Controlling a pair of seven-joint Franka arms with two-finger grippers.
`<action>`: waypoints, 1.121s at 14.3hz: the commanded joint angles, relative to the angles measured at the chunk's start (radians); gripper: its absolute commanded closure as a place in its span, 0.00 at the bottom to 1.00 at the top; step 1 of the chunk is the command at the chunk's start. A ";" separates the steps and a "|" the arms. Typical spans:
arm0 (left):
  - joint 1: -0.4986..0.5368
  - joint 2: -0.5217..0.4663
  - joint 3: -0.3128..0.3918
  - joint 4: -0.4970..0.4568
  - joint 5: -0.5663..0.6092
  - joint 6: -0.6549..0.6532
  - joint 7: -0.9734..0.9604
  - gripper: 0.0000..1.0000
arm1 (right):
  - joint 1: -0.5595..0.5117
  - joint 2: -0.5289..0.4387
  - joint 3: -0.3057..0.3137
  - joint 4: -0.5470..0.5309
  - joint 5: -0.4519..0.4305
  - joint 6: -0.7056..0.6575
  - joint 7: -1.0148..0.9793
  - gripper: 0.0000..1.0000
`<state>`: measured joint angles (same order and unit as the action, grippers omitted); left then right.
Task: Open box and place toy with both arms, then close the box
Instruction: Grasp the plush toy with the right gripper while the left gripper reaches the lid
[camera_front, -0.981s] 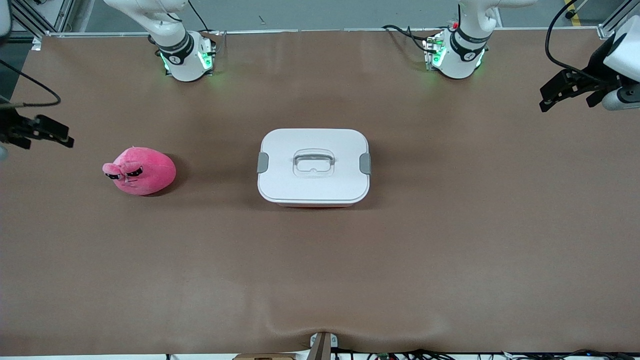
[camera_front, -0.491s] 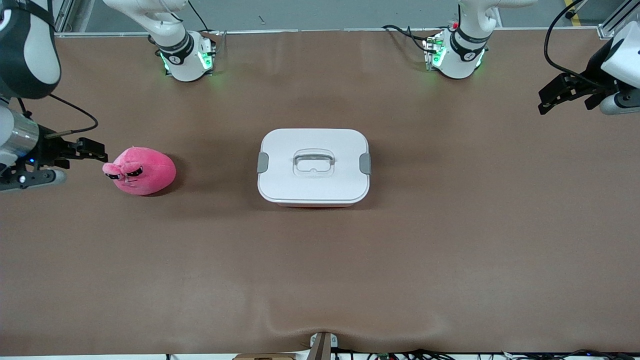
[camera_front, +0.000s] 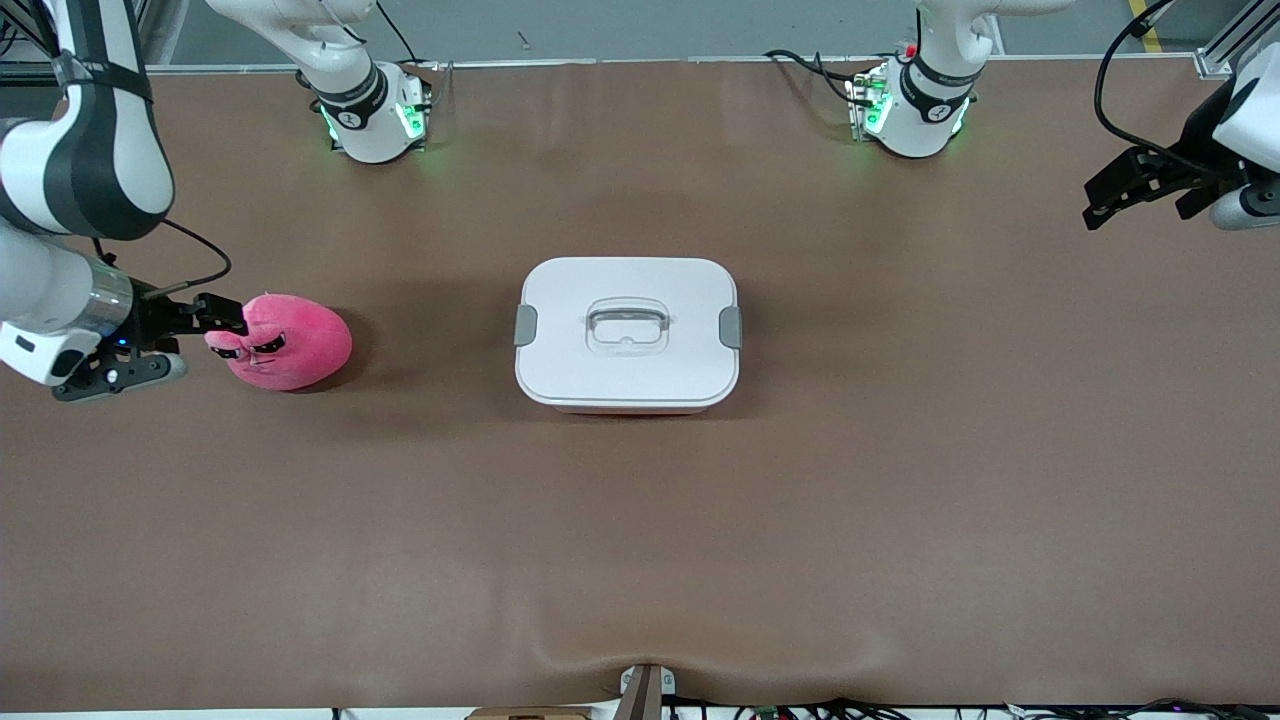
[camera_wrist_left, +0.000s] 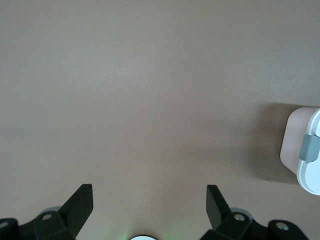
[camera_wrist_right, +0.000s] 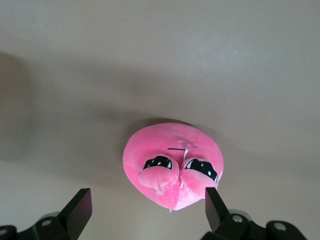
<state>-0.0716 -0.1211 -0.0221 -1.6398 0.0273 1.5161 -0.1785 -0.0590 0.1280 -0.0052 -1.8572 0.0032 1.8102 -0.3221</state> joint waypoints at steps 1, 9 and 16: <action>0.004 0.008 -0.005 0.020 -0.004 -0.010 -0.009 0.00 | -0.009 -0.019 0.002 -0.043 0.006 0.017 -0.021 0.00; -0.010 0.050 -0.123 0.015 -0.038 -0.008 -0.434 0.00 | -0.024 -0.027 0.002 -0.191 0.004 0.158 -0.041 0.00; -0.020 0.147 -0.326 0.015 -0.053 0.104 -0.939 0.00 | -0.039 -0.028 0.002 -0.252 0.006 0.186 -0.041 0.06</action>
<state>-0.0906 -0.0050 -0.3015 -1.6409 -0.0329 1.5936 -0.9937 -0.0855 0.1274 -0.0117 -2.0792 0.0032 1.9852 -0.3466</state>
